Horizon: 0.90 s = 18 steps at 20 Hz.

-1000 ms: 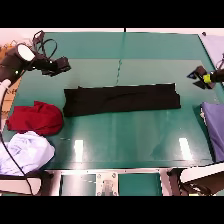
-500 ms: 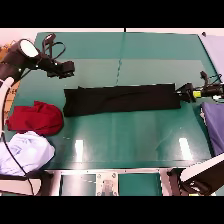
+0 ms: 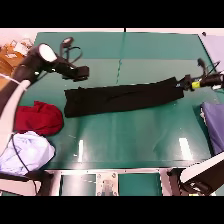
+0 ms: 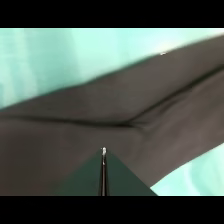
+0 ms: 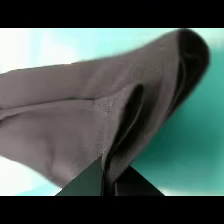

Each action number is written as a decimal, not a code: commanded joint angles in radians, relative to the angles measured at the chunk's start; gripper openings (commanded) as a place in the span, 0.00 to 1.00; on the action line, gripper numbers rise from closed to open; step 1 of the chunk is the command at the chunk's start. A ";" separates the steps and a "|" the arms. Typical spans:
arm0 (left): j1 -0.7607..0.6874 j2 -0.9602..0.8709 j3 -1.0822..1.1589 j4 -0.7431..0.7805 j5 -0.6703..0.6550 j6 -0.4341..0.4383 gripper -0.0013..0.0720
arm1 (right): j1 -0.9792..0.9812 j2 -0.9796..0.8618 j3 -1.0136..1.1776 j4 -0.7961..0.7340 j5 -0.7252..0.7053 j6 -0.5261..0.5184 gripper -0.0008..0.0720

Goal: Fold the shirts.

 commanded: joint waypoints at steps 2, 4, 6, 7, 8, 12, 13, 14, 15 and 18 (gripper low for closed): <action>-0.199 -0.174 -0.001 -0.216 0.238 0.045 0.05 | 0.042 0.249 0.039 0.018 0.158 0.075 0.04; -0.297 -0.279 0.024 -0.375 0.340 0.089 0.05 | 0.068 0.352 0.039 0.018 0.191 0.086 0.04; -0.378 -0.378 0.100 -0.456 0.362 0.089 0.05 | 0.094 0.418 0.039 0.018 0.191 0.097 0.04; -0.410 -0.417 0.140 -0.457 0.360 0.081 0.05 | 0.103 0.436 0.039 0.018 0.191 0.105 0.04; -0.436 -0.448 0.171 -0.459 0.361 0.065 0.05 | 0.111 0.447 0.039 0.018 0.192 0.126 0.04; -0.462 -0.492 0.200 -0.469 0.337 0.026 0.05 | 0.125 0.447 0.021 0.018 0.193 0.130 0.04; -0.450 -0.487 0.205 -0.469 0.310 0.026 0.05 | 0.125 0.447 0.013 0.018 0.194 0.130 0.04; -0.428 -0.487 0.233 -0.468 0.246 0.027 0.05 | 0.125 0.447 0.003 0.018 0.191 0.130 0.04; -0.397 -0.487 0.274 -0.462 0.159 0.037 0.05 | 0.127 0.447 -0.005 0.018 0.191 0.130 0.04; -0.285 -0.487 0.446 -0.398 -0.138 0.054 0.05 | 0.151 0.447 -0.009 0.027 0.190 0.156 0.04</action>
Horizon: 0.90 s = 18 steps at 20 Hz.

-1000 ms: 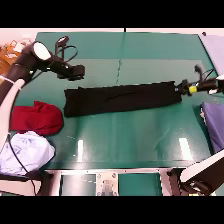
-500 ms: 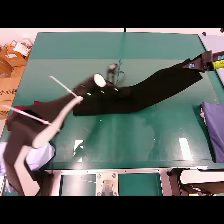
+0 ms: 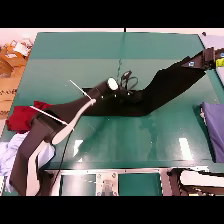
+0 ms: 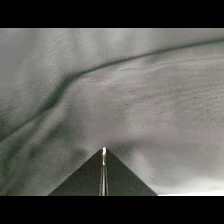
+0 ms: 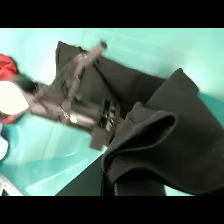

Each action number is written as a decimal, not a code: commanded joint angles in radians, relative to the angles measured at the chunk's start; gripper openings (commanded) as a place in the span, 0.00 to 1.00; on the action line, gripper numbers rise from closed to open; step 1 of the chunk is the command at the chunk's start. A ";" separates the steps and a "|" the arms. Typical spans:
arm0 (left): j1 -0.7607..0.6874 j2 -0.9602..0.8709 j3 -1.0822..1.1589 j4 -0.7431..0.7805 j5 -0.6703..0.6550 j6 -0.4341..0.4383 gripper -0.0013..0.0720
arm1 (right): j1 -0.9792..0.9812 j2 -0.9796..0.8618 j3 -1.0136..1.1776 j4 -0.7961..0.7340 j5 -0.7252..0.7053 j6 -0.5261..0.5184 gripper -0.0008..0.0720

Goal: Fold the shirts.

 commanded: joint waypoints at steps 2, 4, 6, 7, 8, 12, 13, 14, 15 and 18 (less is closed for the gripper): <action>0.158 0.007 0.257 0.169 -0.436 -0.052 0.05 | 0.067 0.004 -0.008 0.037 -0.009 0.046 0.04; 0.226 0.104 0.267 0.342 -0.512 -0.070 0.05 | 0.150 0.003 -0.008 0.064 -0.037 0.088 0.04; 0.292 0.238 0.259 0.595 -0.594 -0.088 0.05 | 0.271 0.003 -0.018 0.065 -0.144 0.126 0.04; 0.324 0.302 0.245 0.693 -0.633 -0.088 0.05 | 0.340 0.002 -0.035 0.064 -0.215 0.126 0.04; 0.357 0.363 0.227 0.767 -0.674 -0.084 0.05 | 0.420 0.002 -0.066 0.063 -0.303 0.140 0.04; 0.497 0.529 0.178 0.858 -0.807 -0.080 0.05 | 0.764 -0.095 -0.194 0.063 -0.745 0.179 0.04; 0.517 0.549 0.179 0.858 -0.812 -0.061 0.05 | 0.859 -0.151 -0.214 0.064 -0.900 0.196 0.04; 0.532 0.563 0.179 0.858 -0.807 -0.054 0.05 | 0.946 -0.214 -0.219 0.067 -1.057 0.201 0.04; 0.542 0.568 0.179 0.858 -0.803 -0.055 0.05 | 1.027 -0.285 -0.216 0.081 -1.222 0.203 0.24; 0.544 0.569 0.178 0.853 -0.819 -0.050 0.05 | 1.154 -0.454 -0.158 0.164 -1.442 0.204 0.70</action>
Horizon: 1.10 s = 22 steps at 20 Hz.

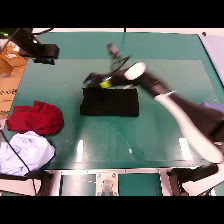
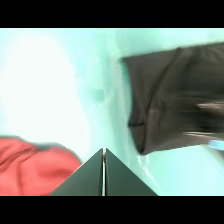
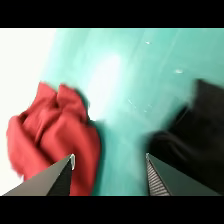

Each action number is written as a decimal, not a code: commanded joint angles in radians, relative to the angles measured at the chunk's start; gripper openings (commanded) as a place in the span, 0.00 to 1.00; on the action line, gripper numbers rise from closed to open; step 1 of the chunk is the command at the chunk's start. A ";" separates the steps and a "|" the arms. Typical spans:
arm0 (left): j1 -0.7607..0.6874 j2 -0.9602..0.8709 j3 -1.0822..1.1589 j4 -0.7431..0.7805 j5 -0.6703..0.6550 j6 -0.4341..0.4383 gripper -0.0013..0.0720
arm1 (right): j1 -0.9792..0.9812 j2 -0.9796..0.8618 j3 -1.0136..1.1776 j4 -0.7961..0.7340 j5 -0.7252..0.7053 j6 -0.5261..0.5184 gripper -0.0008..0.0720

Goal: Fold the shirts.

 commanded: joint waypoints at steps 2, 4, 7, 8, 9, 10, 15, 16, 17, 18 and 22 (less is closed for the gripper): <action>0.023 0.022 -0.003 0.026 -0.031 0.014 0.05 | 0.105 -0.122 0.024 0.056 -0.266 0.016 0.52; 0.023 0.022 -0.003 0.026 -0.031 0.014 0.05 | -0.018 -0.050 0.024 0.023 -0.090 0.014 0.07; 0.023 0.022 -0.003 0.026 -0.031 0.013 0.05 | -0.277 0.077 0.024 -0.126 0.242 0.015 0.04; 0.023 0.022 -0.003 0.026 -0.030 0.012 0.05 | -0.363 0.111 0.019 -0.190 0.344 0.017 0.04; 0.023 0.022 -0.003 0.026 -0.030 0.010 0.05 | -0.447 0.142 0.005 -0.241 0.428 0.016 0.04; 0.023 0.022 -0.003 0.026 -0.030 0.008 0.05 | -0.534 0.164 -0.021 -0.278 0.505 0.014 0.04; 0.023 0.020 -0.003 0.026 -0.017 -0.008 0.05 | -0.774 0.144 -0.281 -0.275 0.551 -0.025 0.82; 0.023 0.019 -0.003 0.026 -0.012 -0.012 0.05 | -0.775 0.125 -0.322 -0.239 0.534 -0.052 0.82; 0.023 0.019 -0.003 0.026 -0.013 -0.016 0.05 | -0.763 0.100 -0.356 -0.169 0.523 -0.093 0.82; 0.023 0.019 -0.003 0.026 -0.013 -0.017 0.05 | -0.740 0.072 -0.370 -0.097 0.520 -0.128 0.82; 0.023 0.019 -0.003 0.026 -0.014 -0.024 0.05 | -0.571 -0.023 -0.366 0.076 0.473 -0.182 0.82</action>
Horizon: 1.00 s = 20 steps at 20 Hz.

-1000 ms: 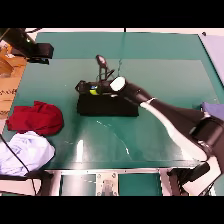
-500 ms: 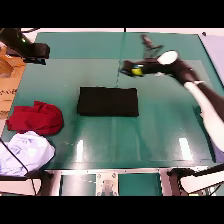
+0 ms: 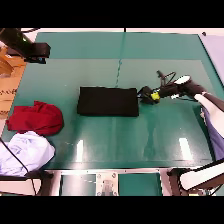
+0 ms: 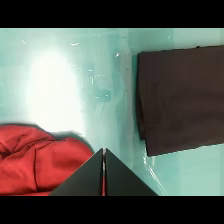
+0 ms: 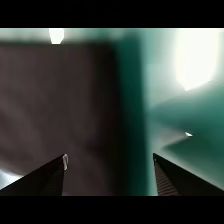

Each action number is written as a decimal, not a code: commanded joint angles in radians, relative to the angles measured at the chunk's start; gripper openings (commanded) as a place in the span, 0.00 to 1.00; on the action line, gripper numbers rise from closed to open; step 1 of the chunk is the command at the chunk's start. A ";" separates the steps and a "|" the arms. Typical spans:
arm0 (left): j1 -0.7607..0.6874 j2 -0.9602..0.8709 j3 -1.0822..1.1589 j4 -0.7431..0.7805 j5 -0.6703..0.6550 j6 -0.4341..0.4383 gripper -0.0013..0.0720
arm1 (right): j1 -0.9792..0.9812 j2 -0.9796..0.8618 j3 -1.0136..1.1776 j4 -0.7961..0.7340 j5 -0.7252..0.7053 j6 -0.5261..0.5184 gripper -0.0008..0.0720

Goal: Fold the shirts.

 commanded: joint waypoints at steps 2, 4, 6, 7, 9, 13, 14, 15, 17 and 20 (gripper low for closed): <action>0.000 0.000 0.000 0.001 0.000 -0.005 0.05 | 0.150 -0.064 -0.002 0.141 -0.051 -0.053 0.79; 0.000 0.000 0.000 0.001 0.000 -0.005 0.05 | 0.175 -0.058 0.064 0.158 -0.026 -0.048 0.05; 0.000 0.000 0.000 0.001 0.000 -0.005 0.05 | 0.158 -0.029 0.156 0.156 0.014 0.011 0.04; 0.000 0.000 0.000 0.000 0.000 -0.005 0.05 | 0.135 -0.006 0.198 0.154 0.020 0.028 0.04; 0.000 0.000 0.000 0.000 0.000 -0.005 0.05 | 0.058 0.065 0.277 0.136 0.050 0.064 0.04; 0.000 0.000 0.000 0.000 0.000 -0.004 0.05 | -0.182 0.199 0.410 0.087 0.137 0.190 0.04; 0.000 0.000 0.000 0.000 0.000 -0.004 0.05 | -0.256 0.219 0.438 0.085 0.158 0.204 0.04; 0.000 0.000 0.000 0.000 -0.001 -0.004 0.05 | -0.325 0.234 0.461 0.085 0.172 0.219 0.04; 0.000 0.000 0.000 0.000 -0.004 -0.004 0.05 | -0.466 0.247 0.501 0.086 0.195 0.223 0.04; 0.000 0.000 0.000 0.000 -0.010 -0.004 0.05 | -0.654 0.246 0.516 0.082 0.211 0.236 0.04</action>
